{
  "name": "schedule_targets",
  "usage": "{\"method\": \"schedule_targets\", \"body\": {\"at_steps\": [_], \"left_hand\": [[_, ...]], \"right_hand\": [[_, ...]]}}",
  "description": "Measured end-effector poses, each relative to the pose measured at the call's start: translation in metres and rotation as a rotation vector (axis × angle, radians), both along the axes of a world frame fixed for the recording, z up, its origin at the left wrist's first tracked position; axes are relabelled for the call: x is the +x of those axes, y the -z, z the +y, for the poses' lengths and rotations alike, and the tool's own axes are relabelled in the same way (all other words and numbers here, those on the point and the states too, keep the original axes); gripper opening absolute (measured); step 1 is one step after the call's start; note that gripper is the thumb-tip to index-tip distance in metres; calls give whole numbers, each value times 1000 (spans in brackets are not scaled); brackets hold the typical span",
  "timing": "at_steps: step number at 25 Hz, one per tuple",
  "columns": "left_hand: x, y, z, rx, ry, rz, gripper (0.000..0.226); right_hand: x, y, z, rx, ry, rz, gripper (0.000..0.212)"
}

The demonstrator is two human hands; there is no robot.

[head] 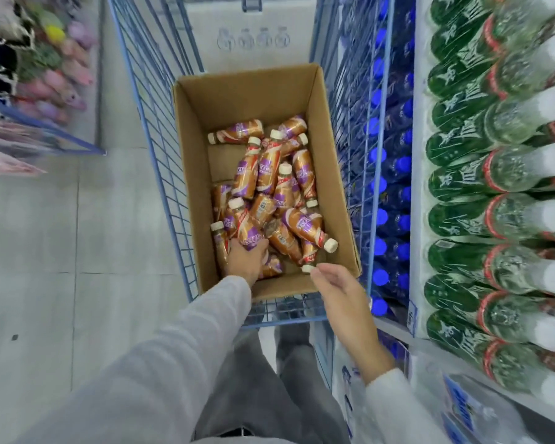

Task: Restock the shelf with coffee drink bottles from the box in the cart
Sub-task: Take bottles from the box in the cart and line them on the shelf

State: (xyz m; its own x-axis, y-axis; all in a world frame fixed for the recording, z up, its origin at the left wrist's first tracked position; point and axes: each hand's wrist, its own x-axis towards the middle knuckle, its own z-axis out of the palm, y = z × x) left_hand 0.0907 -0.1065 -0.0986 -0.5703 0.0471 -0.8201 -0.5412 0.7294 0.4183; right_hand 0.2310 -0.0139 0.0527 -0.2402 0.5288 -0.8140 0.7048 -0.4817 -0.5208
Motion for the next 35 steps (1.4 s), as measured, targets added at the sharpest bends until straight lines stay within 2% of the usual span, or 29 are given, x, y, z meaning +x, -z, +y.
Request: {"method": "schedule_targets", "body": {"at_steps": [3, 6, 9, 11, 13, 15, 16, 18, 20, 24, 27, 28, 30, 33, 35], "left_hand": [[-11, -58, -30, 138, -24, -5, 63], [-11, -110, -55, 177, -64, 11, 42], [-9, -139, -75, 196, -111, 12, 24], [-7, -142, -87, 187, -115, 13, 19], [-5, -141, -96, 177, -106, 26, 18], [-5, -140, -100, 192, -106, 32, 20], [-6, -144, -99, 202, -103, 28, 20], [-10, -154, -96, 240, -71, 27, 21], [-15, -170, -86, 310, -4, 26, 22], [-21, -208, -66, 454, 173, 46, 39], [-12, -235, -45, 534, 295, 43, 28], [-5, -245, -38, 561, 337, 39, 29], [17, -267, -21, 611, 483, 43, 46], [60, -295, 0, 687, 697, 30, 25], [108, -312, 13, 745, 870, -2, 22]], "right_hand": [[-31, 47, 13, -284, 286, 39, 24], [-62, 100, 30, -531, 587, 67, 55], [-81, 133, 33, -533, 799, 87, 65], [-85, 168, 30, -429, 823, 106, 70], [-79, 237, 26, -358, 788, 60, 92], [-76, 246, 25, -377, 906, -18, 103], [-77, 234, 23, -362, 982, -33, 98], [-88, 157, 19, -289, 1066, 20, 83], [-84, 101, 7, -234, 1104, 124, 78], [-53, 9, -26, -61, 924, 416, 74], [-19, -55, -43, 112, 827, 553, 60], [-5, -73, -48, 151, 837, 572, 56], [28, -107, -55, 236, 867, 598, 48], [83, -149, -65, 371, 923, 594, 39], [131, -170, -74, 442, 1000, 571, 34]]}}
